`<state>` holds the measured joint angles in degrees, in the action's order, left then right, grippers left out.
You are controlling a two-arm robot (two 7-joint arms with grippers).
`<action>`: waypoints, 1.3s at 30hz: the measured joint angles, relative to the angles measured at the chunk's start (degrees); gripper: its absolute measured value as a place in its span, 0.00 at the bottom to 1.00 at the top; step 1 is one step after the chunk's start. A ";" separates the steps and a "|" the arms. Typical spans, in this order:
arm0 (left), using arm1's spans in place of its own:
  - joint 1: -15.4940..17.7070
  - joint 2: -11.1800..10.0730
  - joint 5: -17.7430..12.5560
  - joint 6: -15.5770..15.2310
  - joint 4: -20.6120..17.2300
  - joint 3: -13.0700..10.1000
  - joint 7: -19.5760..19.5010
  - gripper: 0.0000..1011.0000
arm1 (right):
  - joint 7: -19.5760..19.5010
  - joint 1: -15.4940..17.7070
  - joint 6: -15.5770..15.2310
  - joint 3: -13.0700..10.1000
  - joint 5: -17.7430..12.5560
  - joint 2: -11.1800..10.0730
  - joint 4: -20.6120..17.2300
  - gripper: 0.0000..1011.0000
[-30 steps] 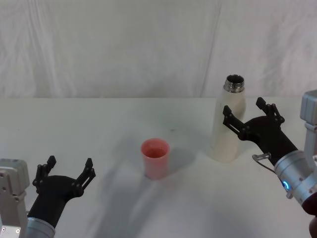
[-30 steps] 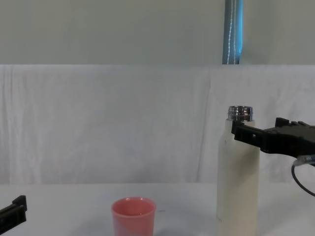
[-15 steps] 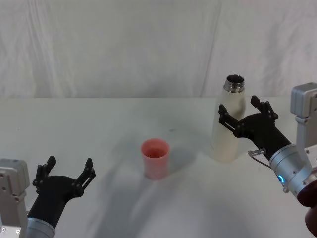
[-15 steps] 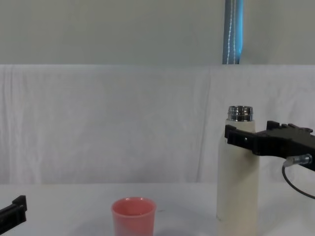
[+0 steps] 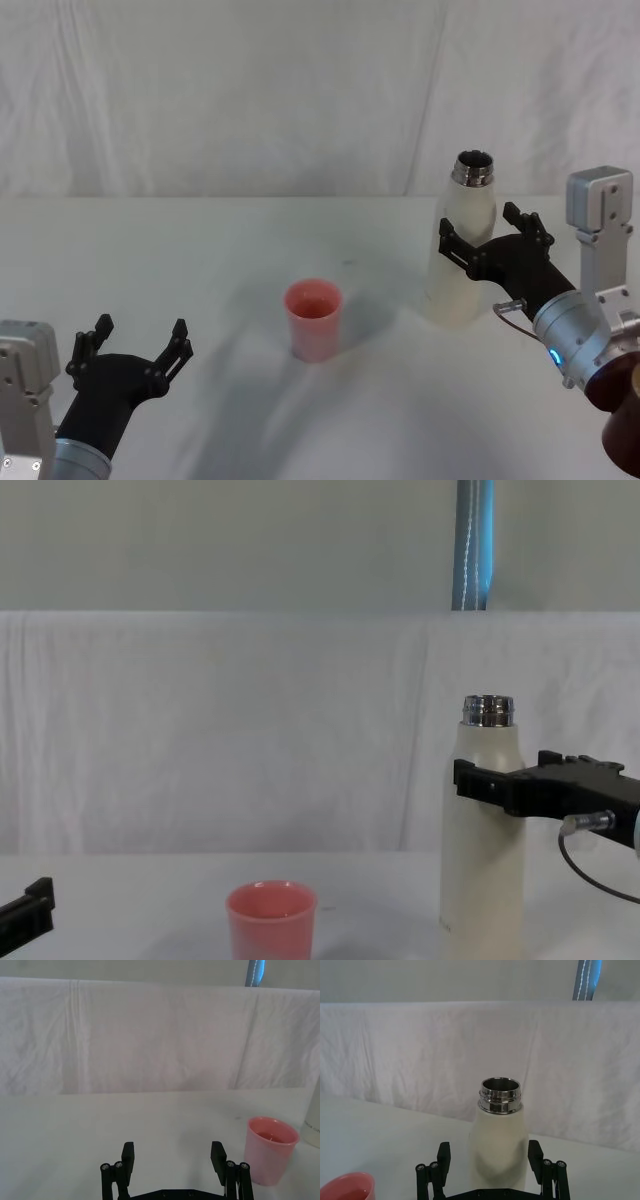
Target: Grasp the thermos with one hand and pour water into the cup lid.
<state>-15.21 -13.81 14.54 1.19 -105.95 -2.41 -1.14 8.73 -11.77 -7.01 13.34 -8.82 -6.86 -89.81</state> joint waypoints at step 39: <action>0.00 0.00 0.00 0.00 0.00 0.00 0.00 0.99 | -3.62 -2.40 0.12 -1.36 4.19 5.25 6.02 0.99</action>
<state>-15.21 -13.80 14.54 1.19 -105.95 -2.41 -1.14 5.12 -14.17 -6.89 11.98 -4.62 -1.61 -83.79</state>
